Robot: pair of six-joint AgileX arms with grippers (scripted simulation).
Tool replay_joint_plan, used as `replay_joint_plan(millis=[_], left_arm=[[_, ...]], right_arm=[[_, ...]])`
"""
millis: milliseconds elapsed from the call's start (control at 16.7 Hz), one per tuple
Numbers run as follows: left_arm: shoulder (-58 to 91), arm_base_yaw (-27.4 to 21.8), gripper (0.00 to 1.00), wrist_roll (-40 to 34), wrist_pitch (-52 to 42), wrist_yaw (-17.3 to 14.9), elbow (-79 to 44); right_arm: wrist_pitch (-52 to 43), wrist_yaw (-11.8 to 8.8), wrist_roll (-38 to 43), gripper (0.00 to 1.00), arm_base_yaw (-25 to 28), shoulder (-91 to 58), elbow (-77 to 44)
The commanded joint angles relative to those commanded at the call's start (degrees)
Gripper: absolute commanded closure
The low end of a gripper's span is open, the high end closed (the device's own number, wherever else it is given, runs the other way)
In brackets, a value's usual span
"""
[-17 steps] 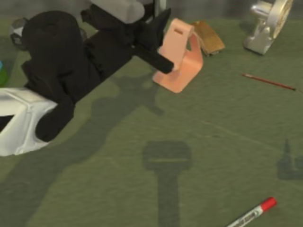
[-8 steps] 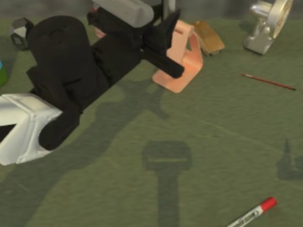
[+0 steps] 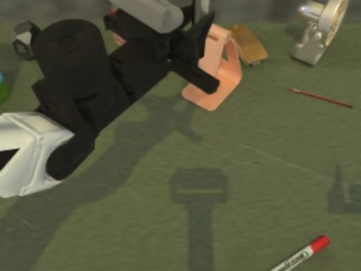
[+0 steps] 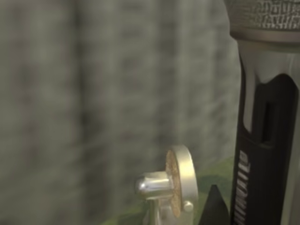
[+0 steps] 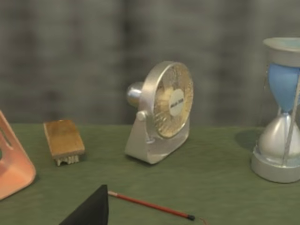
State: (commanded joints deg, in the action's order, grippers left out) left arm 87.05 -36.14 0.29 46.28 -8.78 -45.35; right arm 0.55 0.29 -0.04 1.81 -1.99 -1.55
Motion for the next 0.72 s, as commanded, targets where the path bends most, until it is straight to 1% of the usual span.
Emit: replay_joint_plan(millis=[120,240,720], left_arm=[[0.0,0.0,1.0,0.0,0.0,0.0,0.0],[0.0,0.0,1.0,0.0,0.0,0.0,0.0],[0.0,0.0,1.0,0.0,0.0,0.0,0.0]], right_arm=[[1.2,0.7,-0.1,0.0,3.5,-4.4,-3.1],[3.0,1.7,0.0,0.0,8.1,-11.0,-7.6],[14.3,6.6,0.3,0.0,30.6,-46.8,-31.9]])
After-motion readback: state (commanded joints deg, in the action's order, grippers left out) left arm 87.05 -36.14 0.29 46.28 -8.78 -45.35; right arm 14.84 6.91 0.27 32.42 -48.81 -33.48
